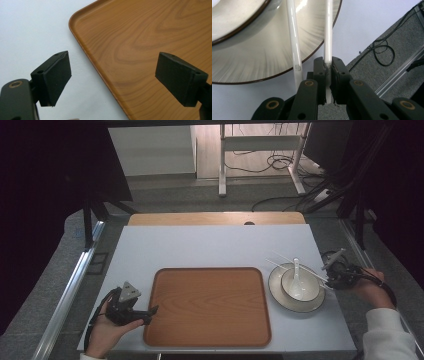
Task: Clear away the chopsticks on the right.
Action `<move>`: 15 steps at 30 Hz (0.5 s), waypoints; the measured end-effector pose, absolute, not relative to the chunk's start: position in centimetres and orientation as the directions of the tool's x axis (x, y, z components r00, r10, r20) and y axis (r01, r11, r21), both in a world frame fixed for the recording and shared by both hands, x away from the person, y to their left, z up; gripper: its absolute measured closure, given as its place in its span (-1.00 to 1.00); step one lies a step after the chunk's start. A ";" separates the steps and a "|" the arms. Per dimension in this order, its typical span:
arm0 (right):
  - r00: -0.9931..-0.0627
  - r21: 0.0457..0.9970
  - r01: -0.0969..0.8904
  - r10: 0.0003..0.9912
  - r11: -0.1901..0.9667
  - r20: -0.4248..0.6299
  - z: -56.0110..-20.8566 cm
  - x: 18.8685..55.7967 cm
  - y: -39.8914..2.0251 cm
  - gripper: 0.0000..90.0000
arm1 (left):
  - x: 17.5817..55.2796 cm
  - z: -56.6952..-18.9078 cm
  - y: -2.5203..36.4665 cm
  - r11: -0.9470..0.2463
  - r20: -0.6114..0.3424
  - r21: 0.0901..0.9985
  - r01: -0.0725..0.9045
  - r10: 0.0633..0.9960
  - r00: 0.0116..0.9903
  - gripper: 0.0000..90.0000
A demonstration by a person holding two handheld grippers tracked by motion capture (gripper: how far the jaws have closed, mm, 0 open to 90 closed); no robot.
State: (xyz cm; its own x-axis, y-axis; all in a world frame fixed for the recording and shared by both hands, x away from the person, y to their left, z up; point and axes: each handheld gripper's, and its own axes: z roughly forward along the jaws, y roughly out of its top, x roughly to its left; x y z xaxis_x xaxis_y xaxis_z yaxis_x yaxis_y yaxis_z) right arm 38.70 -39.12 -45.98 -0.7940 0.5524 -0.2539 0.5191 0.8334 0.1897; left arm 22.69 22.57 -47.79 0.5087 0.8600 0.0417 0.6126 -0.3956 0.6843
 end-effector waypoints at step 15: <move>-0.673 0.303 0.613 0.684 0.729 -0.282 -44.1 37.6 -39.9 0.87 | 22.7 -47.8 22.6 -0.391 0.041 0.686 0.614 0.863 0.504 -0.71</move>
State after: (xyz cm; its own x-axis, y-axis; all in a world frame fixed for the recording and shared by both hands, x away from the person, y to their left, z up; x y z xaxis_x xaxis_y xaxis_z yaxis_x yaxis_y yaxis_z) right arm 37.58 -39.91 -44.08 -0.6734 0.6835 -0.2817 0.6135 0.7293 0.3029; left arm 22.69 22.64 -47.82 0.5041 0.8627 0.0409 0.6135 -0.3910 0.6861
